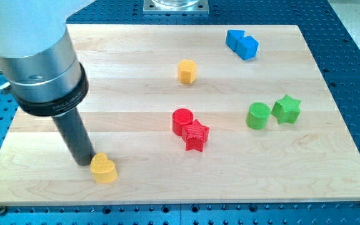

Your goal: Push the heart into the hexagon

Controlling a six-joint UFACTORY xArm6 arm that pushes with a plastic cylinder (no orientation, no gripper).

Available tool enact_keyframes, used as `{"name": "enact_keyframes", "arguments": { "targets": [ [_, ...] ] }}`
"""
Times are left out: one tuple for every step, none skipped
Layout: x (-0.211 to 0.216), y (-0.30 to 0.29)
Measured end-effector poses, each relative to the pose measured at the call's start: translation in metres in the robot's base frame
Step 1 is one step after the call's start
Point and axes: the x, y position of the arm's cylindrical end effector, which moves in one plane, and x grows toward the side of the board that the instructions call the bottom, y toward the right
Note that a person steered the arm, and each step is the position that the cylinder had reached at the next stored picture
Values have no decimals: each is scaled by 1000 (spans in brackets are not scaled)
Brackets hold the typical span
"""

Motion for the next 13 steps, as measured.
{"name": "enact_keyframes", "arguments": {
  "targets": [
    [39,-2],
    [51,22],
    [-9,35],
    [-32,50],
    [-11,59],
    [-14,101],
    [-68,135],
    [-123,142],
    [-99,130],
    [-81,84],
    [-92,50],
    [-115,55],
    [-139,93]
  ]
}}
